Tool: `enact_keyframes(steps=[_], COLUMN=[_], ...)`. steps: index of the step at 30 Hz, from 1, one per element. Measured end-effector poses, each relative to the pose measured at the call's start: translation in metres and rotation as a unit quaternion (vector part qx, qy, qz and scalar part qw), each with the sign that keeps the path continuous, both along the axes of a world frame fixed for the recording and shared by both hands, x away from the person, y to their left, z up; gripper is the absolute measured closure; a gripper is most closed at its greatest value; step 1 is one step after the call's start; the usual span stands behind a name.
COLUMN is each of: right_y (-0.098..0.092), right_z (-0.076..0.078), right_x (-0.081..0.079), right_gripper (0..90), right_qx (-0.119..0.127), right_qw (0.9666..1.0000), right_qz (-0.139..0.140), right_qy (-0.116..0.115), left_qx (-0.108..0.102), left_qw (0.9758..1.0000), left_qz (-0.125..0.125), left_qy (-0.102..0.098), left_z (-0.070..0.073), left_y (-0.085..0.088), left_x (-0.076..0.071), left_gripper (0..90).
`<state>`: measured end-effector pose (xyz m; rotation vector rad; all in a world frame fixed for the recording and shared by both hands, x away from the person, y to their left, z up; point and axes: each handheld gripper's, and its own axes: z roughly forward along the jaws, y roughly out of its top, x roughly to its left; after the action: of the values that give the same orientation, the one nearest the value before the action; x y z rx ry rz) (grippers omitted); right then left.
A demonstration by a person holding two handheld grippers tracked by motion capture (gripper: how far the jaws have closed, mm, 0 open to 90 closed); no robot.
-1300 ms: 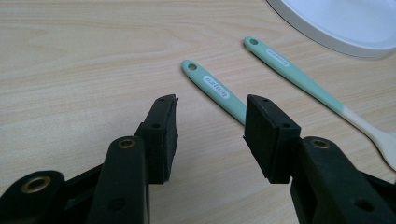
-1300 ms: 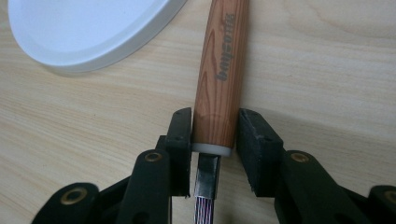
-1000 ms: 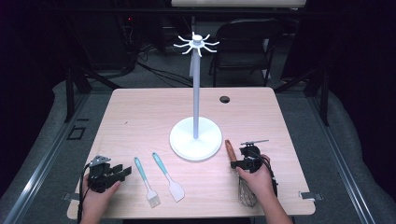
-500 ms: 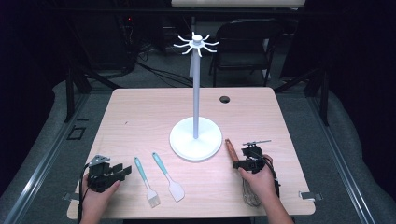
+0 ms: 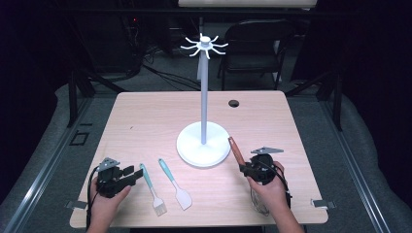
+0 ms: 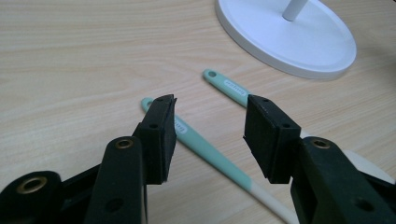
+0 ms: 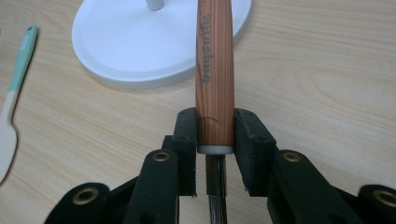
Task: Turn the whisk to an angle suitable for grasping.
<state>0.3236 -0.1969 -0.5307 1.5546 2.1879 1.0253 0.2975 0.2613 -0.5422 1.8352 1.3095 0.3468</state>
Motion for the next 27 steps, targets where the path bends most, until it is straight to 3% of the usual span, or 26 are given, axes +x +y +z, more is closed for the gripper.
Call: enact_keyframes(steps=[6, 7, 8, 9, 18, 19, 23, 27], right_y=[0.003, 0.000, 0.002, 0.002, 0.006, 0.007, 0.012, 0.018], right_z=[-0.003, 0.000, -0.001, 0.001, 0.011, 0.012, 0.013, 0.013], right_x=[-0.001, -0.001, -0.002, -0.003, -0.011, -0.011, -0.014, -0.016], right_gripper=[70.9, 70.9, 71.0, 71.0, 70.9, 70.9, 70.9, 70.9], right_qx=[0.009, -0.007, 0.021, 0.030, 0.060, 0.062, 0.060, 0.057], right_qw=[0.9999, 0.9997, 0.9997, 0.9993, 0.9959, 0.9955, 0.9945, 0.9934], right_qz=[0.012, 0.021, 0.015, 0.018, 0.044, 0.048, 0.059, 0.075], right_qy=[0.001, 0.006, -0.005, -0.008, -0.050, -0.053, -0.063, -0.067], left_qx=[-0.018, -0.023, -0.023, -0.029, -0.060, -0.071, -0.096, -0.102], left_qw=[0.9997, 0.9995, 0.9995, 0.9989, 0.9951, 0.9934, 0.9889, 0.9851], left_qz=[-0.014, -0.016, -0.016, -0.025, -0.071, -0.084, -0.111, -0.137], left_qy=[-0.010, -0.015, -0.015, -0.026, -0.031, -0.034, -0.022, -0.022], left_z=[0.007, 0.010, 0.010, 0.015, 0.027, 0.030, 0.035, 0.038], left_y=[-0.012, -0.015, -0.015, -0.021, -0.060, -0.075, -0.103, -0.134], left_x=[-0.001, -0.001, -0.001, -0.002, 0.006, 0.010, 0.018, 0.025], left_gripper=[52.8, 52.5, 52.1, 51.6, 50.8, 49.8, 46.4, 45.2])
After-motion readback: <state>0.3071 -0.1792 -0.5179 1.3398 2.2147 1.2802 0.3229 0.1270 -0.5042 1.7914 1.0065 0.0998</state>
